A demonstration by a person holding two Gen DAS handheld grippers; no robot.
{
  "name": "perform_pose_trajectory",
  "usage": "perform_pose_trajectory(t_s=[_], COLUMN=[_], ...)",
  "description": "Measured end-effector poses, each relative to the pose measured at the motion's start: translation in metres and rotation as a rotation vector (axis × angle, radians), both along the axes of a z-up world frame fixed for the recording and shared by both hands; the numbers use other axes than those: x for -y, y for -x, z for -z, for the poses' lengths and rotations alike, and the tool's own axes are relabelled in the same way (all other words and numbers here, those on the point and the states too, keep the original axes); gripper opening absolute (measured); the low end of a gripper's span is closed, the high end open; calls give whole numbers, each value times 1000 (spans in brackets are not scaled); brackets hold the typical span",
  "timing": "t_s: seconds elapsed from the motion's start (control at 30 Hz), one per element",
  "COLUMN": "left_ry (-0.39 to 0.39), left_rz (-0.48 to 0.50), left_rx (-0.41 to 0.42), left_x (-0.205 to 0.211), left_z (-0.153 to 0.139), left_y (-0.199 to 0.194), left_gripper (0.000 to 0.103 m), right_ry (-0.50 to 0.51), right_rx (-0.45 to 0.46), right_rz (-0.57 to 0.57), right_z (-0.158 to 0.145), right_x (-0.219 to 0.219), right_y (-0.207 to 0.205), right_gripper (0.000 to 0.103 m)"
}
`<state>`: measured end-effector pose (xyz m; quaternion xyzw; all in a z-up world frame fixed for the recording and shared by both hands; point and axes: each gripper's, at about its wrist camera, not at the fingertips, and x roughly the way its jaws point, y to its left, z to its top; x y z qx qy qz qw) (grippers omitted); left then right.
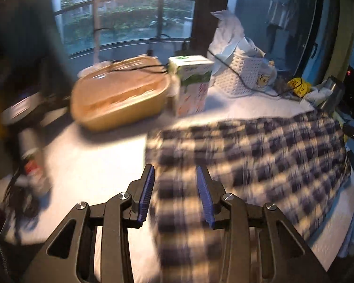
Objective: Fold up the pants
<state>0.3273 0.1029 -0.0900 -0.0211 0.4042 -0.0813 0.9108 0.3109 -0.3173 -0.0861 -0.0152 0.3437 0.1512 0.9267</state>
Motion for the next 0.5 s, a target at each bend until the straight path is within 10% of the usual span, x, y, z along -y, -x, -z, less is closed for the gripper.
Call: perform_pose_trajectory(t_s=[0.33, 0.5], left_ry=[-55, -74], left_rz=[44, 105], left_rx=[-131, -84], left_x=[2, 8], left_z=[50, 47], left_y=[-70, -64], left_gripper=[47, 7], right_ry=[75, 87], right_rx=[-39, -73], right_rz=[-106, -124], right_z=[15, 27], right_x=[-42, -47], right_y=[-62, -73], right_gripper=[72, 72])
